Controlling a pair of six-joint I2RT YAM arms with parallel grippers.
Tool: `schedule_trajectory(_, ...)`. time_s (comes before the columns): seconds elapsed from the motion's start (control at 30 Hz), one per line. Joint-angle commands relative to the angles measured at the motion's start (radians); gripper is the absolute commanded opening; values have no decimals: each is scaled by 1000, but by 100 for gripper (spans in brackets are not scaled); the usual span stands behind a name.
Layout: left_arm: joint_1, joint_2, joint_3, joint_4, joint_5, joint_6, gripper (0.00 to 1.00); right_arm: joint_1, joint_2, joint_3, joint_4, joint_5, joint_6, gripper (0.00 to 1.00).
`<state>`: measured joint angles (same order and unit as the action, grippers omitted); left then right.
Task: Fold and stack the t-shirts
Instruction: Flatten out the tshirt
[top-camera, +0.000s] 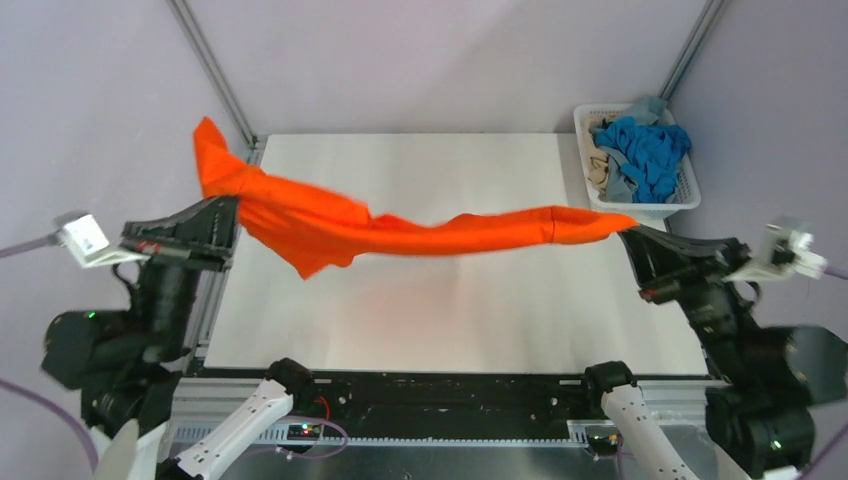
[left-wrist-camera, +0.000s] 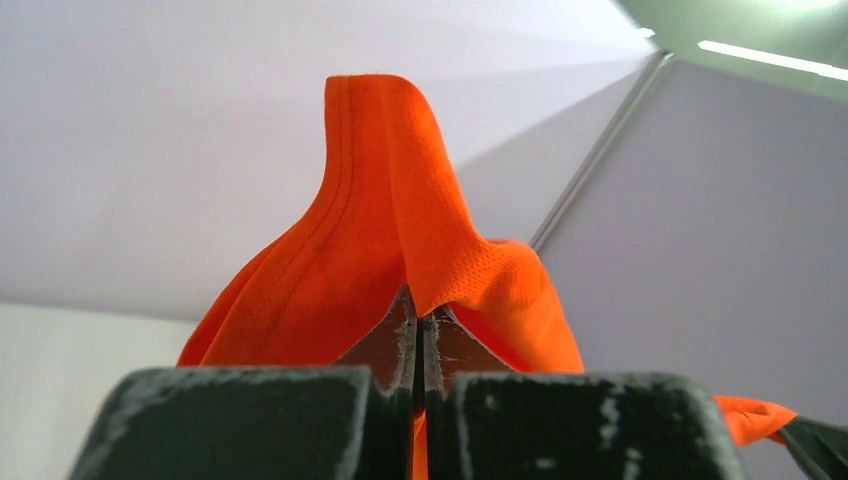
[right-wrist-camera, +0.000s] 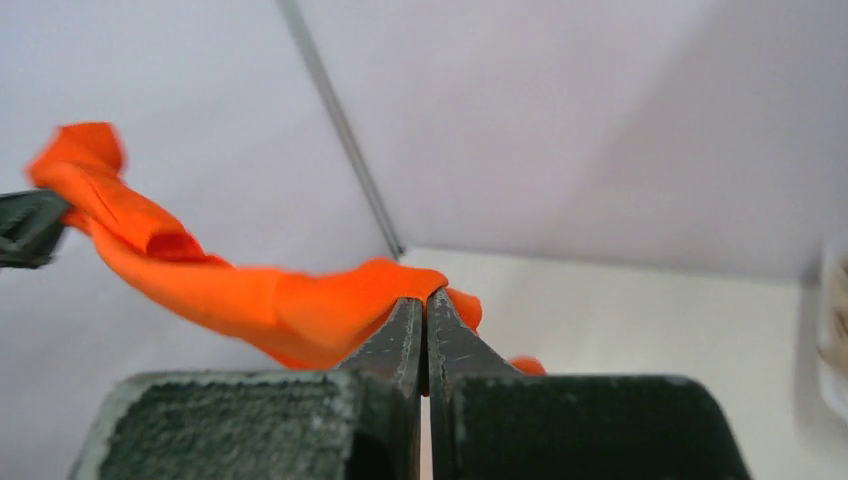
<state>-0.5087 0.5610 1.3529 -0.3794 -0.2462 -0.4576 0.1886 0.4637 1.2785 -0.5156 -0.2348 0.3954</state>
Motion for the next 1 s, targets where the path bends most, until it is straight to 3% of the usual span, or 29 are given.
schedule_trajectory(0.0,-5,-42,43,-37,127,42,0,-5,50,189,-11,-198,-9,0)
schedule_trajectory(0.17,-5,-56,98,-38,155,56,0,-39,89,327,-20,-248,-9,0)
schedule_trajectory(0.33,-5,25,105,-39,99,73,0,-86,137,320,-23,-237,-20,0)
schedule_trajectory(0.5,-4,219,49,-36,-214,96,0,-91,212,179,26,-73,-59,0)
schedule_trajectory(0.57,18,328,13,-36,-304,86,2,-92,260,101,56,22,-82,0)
schedule_trajectory(0.63,73,459,-21,-34,-307,47,6,-91,325,15,95,107,-87,0)
schedule_trajectory(0.7,129,624,-39,-28,-272,1,17,-92,411,-97,143,161,-86,0)
schedule_trajectory(0.77,161,804,-23,-23,-248,-11,56,-93,512,-167,192,189,-76,1)
schedule_trajectory(0.8,170,921,5,-31,-221,-7,86,-93,586,-187,220,198,-71,3)
schedule_trajectory(0.87,174,1046,34,-40,-161,-16,98,-95,691,-238,263,210,-50,20)
schedule_trajectory(0.93,176,1128,48,-40,-131,-37,99,-93,776,-267,293,228,-31,55)
schedule_trajectory(0.97,176,1146,53,-42,-127,-43,99,-92,823,-274,299,231,-19,63)
